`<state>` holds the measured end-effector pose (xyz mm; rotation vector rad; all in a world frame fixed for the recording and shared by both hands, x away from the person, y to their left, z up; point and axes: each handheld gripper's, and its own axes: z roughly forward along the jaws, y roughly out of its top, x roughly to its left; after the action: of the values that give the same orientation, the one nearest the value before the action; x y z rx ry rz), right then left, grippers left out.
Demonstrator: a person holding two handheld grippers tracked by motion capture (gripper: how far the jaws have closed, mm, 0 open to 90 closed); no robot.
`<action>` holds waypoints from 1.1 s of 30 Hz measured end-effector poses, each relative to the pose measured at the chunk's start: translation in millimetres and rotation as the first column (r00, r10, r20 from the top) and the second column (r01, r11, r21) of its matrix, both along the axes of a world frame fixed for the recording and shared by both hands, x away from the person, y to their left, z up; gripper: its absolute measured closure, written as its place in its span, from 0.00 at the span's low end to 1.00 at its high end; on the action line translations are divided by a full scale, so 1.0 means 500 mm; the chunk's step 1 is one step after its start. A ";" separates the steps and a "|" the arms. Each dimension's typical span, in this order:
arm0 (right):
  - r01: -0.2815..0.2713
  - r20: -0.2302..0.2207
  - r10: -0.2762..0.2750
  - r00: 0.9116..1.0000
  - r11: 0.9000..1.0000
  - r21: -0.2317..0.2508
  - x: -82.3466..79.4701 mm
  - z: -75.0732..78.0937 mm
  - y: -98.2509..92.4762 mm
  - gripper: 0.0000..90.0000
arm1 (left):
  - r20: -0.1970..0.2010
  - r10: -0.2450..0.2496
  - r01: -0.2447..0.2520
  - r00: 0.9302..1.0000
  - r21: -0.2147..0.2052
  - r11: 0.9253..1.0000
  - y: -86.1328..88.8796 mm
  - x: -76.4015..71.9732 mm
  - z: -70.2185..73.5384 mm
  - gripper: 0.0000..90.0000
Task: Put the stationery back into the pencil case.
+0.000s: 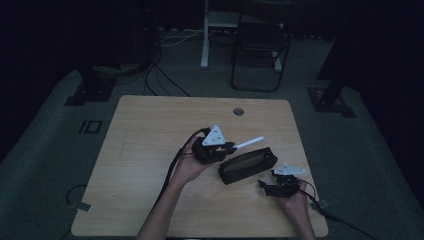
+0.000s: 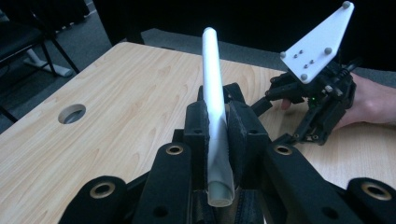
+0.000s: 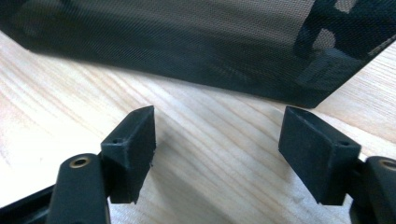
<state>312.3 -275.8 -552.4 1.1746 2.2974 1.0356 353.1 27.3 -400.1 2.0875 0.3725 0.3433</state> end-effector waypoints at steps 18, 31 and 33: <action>-0.023 -0.005 0.023 1.000 1.000 -0.010 -0.003 -0.001 0.002 0.23 | -0.004 0.000 0.000 1.000 -0.003 1.000 -0.036 0.023 0.002 0.88; -0.029 -0.005 0.029 1.000 1.000 -0.010 -0.002 -0.001 0.001 0.23 | 0.002 -0.009 0.009 1.000 0.025 1.000 -0.073 0.026 -0.014 0.88; -0.029 -0.005 0.029 1.000 1.000 -0.010 -0.002 -0.001 0.001 0.23 | -0.001 -0.009 0.009 1.000 0.031 0.999 -0.078 0.025 -0.018 0.88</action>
<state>311.2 -275.5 -552.9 1.1439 2.3277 1.0312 365.7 -11.5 -409.3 2.1191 0.3608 0.3448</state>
